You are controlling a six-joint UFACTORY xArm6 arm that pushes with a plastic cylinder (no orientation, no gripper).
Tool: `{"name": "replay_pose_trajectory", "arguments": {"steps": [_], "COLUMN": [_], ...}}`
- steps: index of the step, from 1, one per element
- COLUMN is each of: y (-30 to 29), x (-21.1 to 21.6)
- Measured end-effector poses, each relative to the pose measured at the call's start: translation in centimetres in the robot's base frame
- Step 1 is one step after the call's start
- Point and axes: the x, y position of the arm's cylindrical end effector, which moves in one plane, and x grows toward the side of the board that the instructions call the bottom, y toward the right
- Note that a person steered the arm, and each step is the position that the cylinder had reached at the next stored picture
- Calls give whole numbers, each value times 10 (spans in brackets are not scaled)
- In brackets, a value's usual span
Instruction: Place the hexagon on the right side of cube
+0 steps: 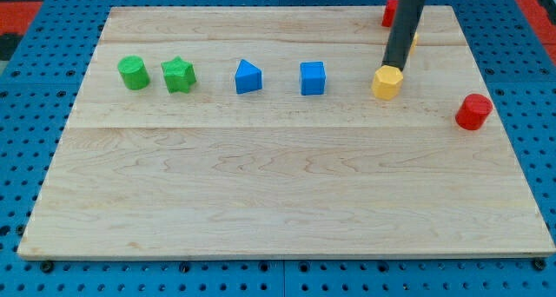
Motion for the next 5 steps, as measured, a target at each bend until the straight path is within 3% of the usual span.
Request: {"name": "replay_pose_trajectory", "arguments": {"steps": [1, 2, 4, 5], "y": [47, 11, -27, -61], "x": [-3, 31, 33, 82]}}
